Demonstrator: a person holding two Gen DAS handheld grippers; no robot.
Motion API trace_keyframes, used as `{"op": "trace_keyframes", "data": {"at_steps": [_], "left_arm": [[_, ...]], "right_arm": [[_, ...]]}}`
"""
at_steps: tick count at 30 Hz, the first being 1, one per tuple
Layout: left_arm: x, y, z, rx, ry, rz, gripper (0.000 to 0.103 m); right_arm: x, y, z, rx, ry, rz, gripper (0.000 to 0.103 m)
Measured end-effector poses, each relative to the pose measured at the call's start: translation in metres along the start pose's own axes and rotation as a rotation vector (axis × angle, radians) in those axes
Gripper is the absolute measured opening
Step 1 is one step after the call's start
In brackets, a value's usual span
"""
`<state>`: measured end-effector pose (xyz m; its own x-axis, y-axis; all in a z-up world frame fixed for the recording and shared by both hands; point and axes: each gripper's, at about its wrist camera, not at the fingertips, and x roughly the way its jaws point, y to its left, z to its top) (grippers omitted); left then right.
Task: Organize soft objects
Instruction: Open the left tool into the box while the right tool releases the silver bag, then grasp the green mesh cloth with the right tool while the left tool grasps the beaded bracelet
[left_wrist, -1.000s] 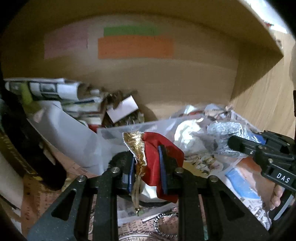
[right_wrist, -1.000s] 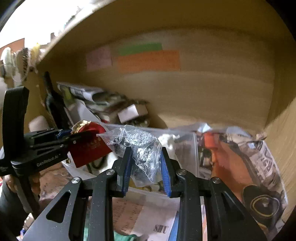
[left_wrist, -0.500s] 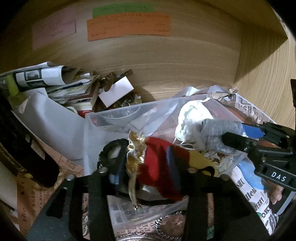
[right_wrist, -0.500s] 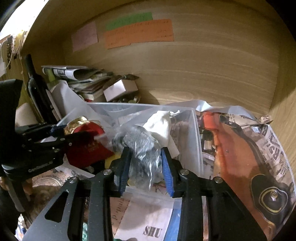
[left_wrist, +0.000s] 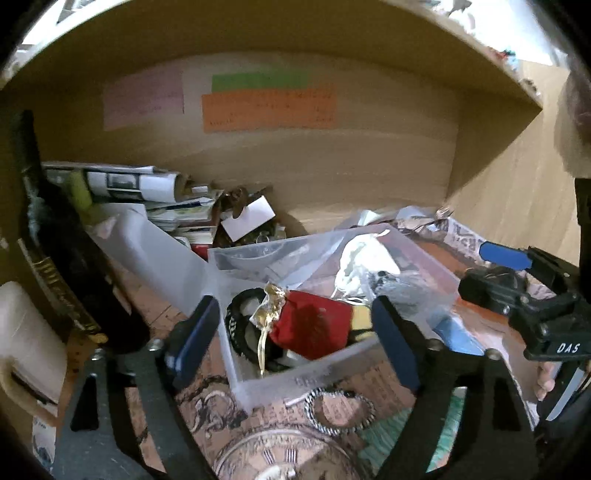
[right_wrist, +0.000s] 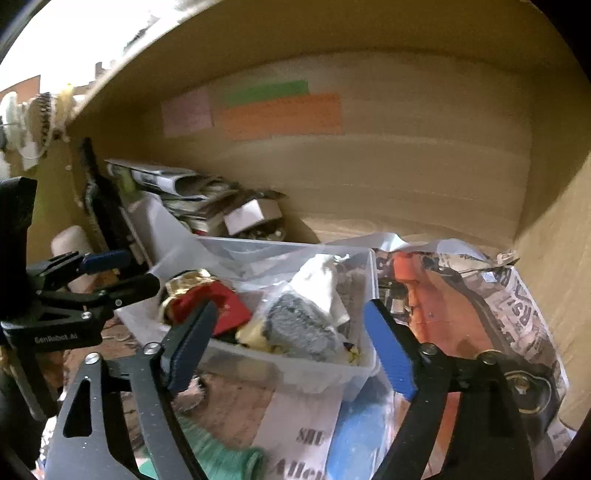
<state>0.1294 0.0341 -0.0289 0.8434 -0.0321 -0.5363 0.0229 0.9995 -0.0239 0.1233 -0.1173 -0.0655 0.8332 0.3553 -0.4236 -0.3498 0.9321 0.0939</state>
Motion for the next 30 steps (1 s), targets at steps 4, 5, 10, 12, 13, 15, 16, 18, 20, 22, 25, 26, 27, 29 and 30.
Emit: {"op": "trace_keyframes", "data": {"at_steps": [4,5,10,12,13,15,16,18,20,22,25,26,27,29,30], "left_arm": [[-0.019,0.002,-0.009,-0.016,-0.013,0.000,0.095],[-0.022,0.003,-0.012,-0.015,-0.010,0.001,0.095],[-0.031,0.003,-0.034,-0.006,0.028,0.005,0.096],[-0.031,0.003,-0.045,-0.014,0.051,0.000,0.097],[-0.030,0.004,-0.050,-0.020,0.065,-0.004,0.097],[-0.029,0.006,-0.060,-0.029,0.093,-0.012,0.097],[-0.028,0.006,-0.066,-0.032,0.108,-0.016,0.097],[-0.026,0.008,-0.077,-0.041,0.132,-0.020,0.097],[-0.025,0.008,-0.086,-0.052,0.155,-0.026,0.097],[-0.021,0.010,-0.094,-0.063,0.179,-0.031,0.097],[-0.015,0.011,-0.101,-0.075,0.212,-0.035,0.097],[-0.012,0.011,-0.103,-0.077,0.226,-0.037,0.097],[-0.009,0.011,-0.104,-0.077,0.240,-0.041,0.097],[-0.003,0.010,-0.104,-0.075,0.256,-0.049,0.097],[0.000,0.009,-0.104,-0.073,0.263,-0.052,0.097]], "right_arm": [[-0.017,0.013,-0.009,-0.025,-0.014,0.012,0.086],[-0.020,0.016,-0.013,-0.026,-0.013,0.018,0.089],[-0.026,0.029,-0.034,-0.019,0.021,0.049,0.091],[-0.023,0.033,-0.043,-0.006,0.048,0.071,0.091],[-0.021,0.034,-0.048,0.001,0.067,0.082,0.091],[-0.016,0.038,-0.059,0.013,0.104,0.103,0.091],[-0.012,0.040,-0.064,0.017,0.127,0.114,0.091],[-0.005,0.045,-0.072,0.007,0.170,0.134,0.091],[0.002,0.052,-0.079,-0.020,0.211,0.132,0.091],[0.009,0.058,-0.086,-0.048,0.252,0.128,0.091],[0.018,0.060,-0.092,-0.073,0.302,0.126,0.091],[0.019,0.060,-0.094,-0.078,0.310,0.130,0.090],[0.019,0.058,-0.095,-0.080,0.317,0.135,0.089],[0.017,0.055,-0.096,-0.082,0.316,0.134,0.076],[0.015,0.053,-0.096,-0.083,0.314,0.133,0.073]]}}
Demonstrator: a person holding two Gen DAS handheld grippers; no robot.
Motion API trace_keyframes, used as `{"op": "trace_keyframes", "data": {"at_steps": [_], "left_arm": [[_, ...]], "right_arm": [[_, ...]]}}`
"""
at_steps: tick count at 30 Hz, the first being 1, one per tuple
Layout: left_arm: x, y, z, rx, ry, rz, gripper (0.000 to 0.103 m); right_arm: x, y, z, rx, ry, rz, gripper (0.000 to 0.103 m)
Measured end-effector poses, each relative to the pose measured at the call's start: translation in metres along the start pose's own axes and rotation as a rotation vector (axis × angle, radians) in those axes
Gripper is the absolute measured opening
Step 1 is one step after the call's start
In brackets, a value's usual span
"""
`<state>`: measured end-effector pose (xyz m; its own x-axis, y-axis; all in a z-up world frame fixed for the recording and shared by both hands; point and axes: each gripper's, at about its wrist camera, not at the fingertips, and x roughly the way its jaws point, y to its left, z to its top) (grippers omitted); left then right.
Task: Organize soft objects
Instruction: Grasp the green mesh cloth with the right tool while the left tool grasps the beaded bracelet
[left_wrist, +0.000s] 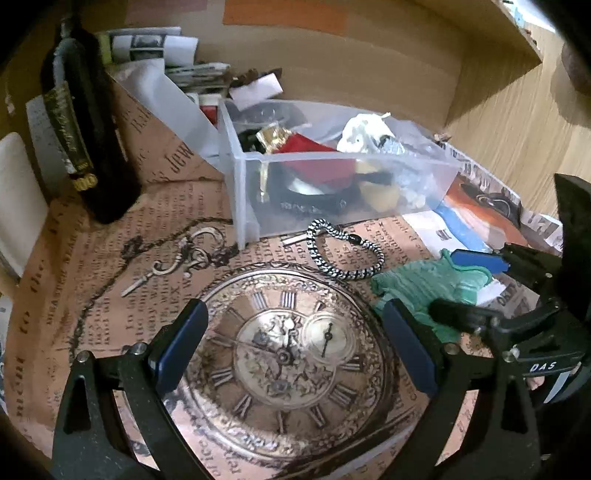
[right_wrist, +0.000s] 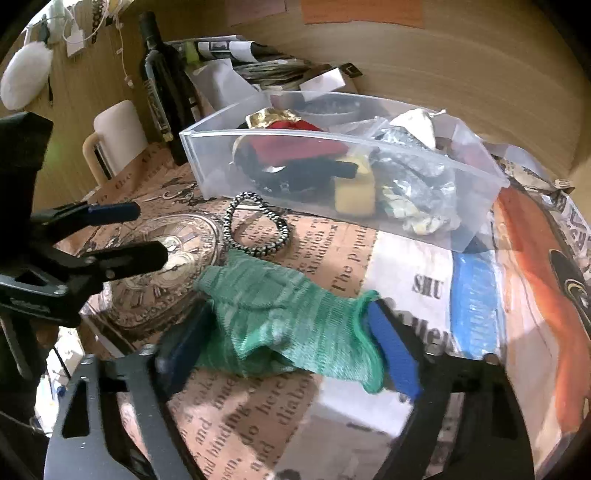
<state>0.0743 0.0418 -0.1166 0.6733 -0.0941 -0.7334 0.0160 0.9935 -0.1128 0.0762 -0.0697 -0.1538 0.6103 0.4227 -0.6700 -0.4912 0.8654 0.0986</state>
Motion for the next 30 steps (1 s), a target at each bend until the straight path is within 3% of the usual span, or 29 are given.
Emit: {"op": "trace_keyframes", "data": {"at_steps": [5,8,15,21,27,30], "left_arm": [[0.015,-0.011,0.007,0.020,0.032,-0.014,0.097],[0.023,-0.019,0.013,0.036,0.045,-0.019,0.097],[0.051,-0.038,0.028,0.102,0.094,0.009,0.097],[0.069,-0.040,0.035,0.090,0.111,0.006,0.093],[0.067,-0.042,0.038,0.105,0.087,0.006,0.064],[0.062,-0.041,0.037,0.100,0.084,0.001,0.056]], "right_arm": [[-0.007,-0.010,-0.007,0.019,-0.020,0.018,0.031],[-0.010,-0.013,-0.009,0.031,-0.038,0.017,0.025],[-0.037,-0.044,-0.016,0.115,-0.116,-0.006,0.023],[-0.053,-0.061,-0.013,0.162,-0.180,-0.049,0.023],[-0.058,-0.066,-0.010,0.167,-0.196,-0.044,0.023],[-0.059,-0.066,-0.008,0.160,-0.208,-0.041,0.023]]}}
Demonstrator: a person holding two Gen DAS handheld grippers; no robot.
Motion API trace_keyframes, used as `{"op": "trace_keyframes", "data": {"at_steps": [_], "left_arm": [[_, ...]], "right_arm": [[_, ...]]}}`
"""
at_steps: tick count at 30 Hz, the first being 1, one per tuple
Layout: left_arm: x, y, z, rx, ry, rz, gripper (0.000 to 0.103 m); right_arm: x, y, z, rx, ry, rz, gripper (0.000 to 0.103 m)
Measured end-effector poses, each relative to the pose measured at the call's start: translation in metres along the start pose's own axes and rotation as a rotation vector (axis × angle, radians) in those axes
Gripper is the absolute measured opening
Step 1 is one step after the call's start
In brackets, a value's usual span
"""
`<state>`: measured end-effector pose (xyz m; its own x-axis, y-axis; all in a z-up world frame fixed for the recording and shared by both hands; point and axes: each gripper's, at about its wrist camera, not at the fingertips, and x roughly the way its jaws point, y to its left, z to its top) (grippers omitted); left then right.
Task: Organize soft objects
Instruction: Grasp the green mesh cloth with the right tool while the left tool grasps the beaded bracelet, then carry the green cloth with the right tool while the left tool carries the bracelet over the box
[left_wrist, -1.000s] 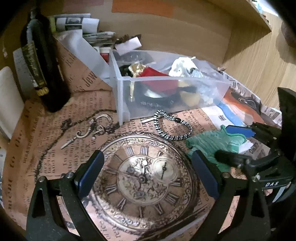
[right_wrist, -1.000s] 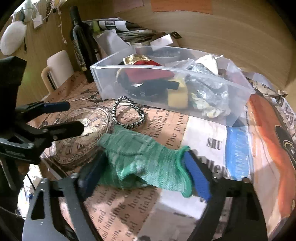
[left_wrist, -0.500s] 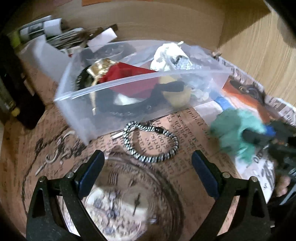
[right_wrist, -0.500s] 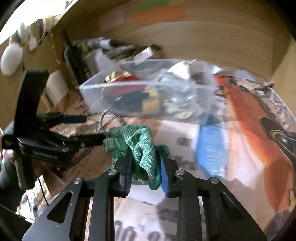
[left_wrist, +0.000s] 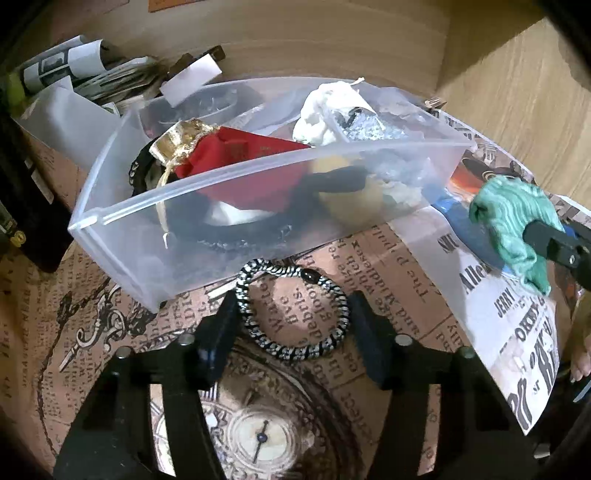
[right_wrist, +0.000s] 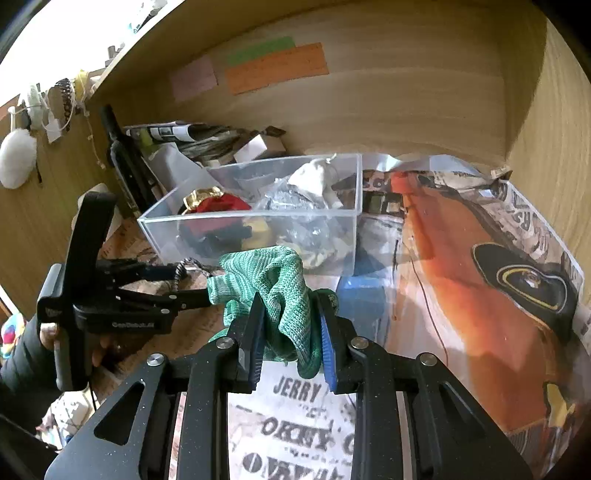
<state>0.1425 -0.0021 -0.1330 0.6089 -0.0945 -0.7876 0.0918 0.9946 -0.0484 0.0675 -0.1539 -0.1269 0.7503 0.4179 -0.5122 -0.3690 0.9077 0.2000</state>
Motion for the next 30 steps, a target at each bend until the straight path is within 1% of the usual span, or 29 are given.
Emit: {"op": "trace_keyframes", "data": {"at_steps": [4,6,8,14,18,21,23,27,30], "left_arm": [[-0.011,0.006,-0.005,-0.018,-0.014,-0.021,0.048],[-0.020,0.009,-0.007,-0.030,-0.029,-0.033,0.047],[-0.030,0.011,-0.009,-0.034,-0.051,-0.039,0.046],[-0.068,0.015,-0.007,-0.044,-0.147,-0.053,0.046],[-0.088,0.017,0.002,-0.049,-0.220,-0.060,0.046],[-0.098,0.020,0.014,-0.048,-0.257,-0.076,0.046],[-0.104,0.022,0.021,-0.041,-0.282,-0.061,0.046],[-0.106,0.027,0.039,-0.029,-0.314,-0.041,0.046],[-0.100,0.030,0.052,-0.039,-0.314,-0.043,0.046]], "right_arm": [[-0.003,0.003,0.005,-0.004,-0.024,0.002,0.023],[-0.004,0.004,0.008,-0.004,-0.034,0.002,0.023],[-0.004,0.004,0.011,-0.004,-0.042,0.006,0.023],[-0.008,0.011,0.028,-0.017,-0.086,0.001,0.023],[-0.010,0.019,0.042,-0.043,-0.123,-0.002,0.023],[-0.009,0.024,0.053,-0.058,-0.147,-0.007,0.023],[-0.007,0.028,0.060,-0.064,-0.160,-0.006,0.024],[0.004,0.034,0.073,-0.079,-0.173,-0.010,0.024],[0.015,0.037,0.081,-0.086,-0.167,-0.011,0.024]]}}
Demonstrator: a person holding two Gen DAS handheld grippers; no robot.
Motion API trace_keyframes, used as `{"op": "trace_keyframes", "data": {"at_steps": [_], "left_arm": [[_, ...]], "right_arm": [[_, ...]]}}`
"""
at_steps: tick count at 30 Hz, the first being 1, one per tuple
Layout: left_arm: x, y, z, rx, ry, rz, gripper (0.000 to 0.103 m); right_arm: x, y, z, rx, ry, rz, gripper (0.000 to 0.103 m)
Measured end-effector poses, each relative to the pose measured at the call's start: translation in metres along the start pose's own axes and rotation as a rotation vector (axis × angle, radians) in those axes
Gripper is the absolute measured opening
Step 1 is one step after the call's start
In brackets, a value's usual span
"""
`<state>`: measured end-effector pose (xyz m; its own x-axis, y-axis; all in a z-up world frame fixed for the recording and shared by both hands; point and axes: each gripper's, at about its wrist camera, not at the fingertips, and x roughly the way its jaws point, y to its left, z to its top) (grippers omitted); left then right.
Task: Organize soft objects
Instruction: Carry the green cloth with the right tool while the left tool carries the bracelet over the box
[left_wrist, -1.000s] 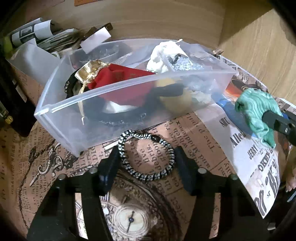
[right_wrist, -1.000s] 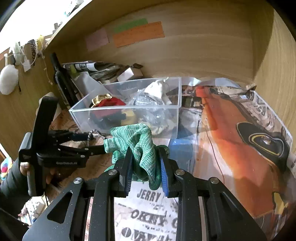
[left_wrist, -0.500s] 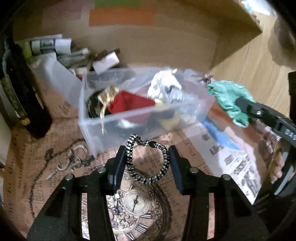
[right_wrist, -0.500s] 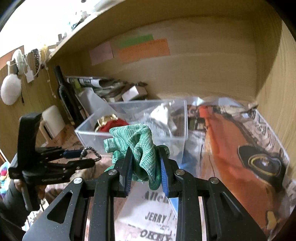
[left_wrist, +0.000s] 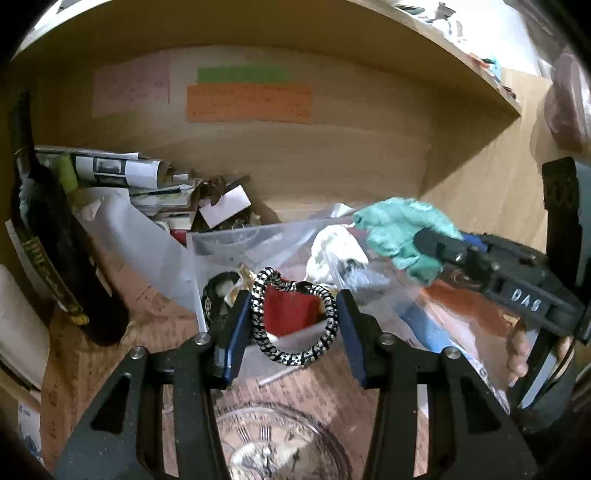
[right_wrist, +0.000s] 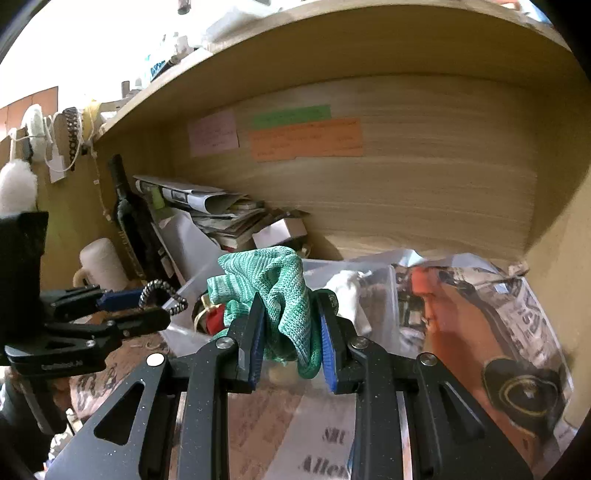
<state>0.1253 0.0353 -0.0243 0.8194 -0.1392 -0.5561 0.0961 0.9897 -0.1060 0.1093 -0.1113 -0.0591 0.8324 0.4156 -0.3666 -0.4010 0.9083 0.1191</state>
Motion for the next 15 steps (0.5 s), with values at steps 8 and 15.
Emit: {"op": "trace_keyframes", "data": {"at_steps": [8,15], "left_arm": [[0.043,0.013,0.007,-0.023,0.061,0.007,0.046],[0.077,0.019,0.001,-0.032,0.122,0.014,0.050]], "right_arm": [[0.044,0.000,0.005,0.014,0.066,-0.011,0.024],[0.078,0.000,-0.006,-0.002,0.164,-0.025,0.024]]}}
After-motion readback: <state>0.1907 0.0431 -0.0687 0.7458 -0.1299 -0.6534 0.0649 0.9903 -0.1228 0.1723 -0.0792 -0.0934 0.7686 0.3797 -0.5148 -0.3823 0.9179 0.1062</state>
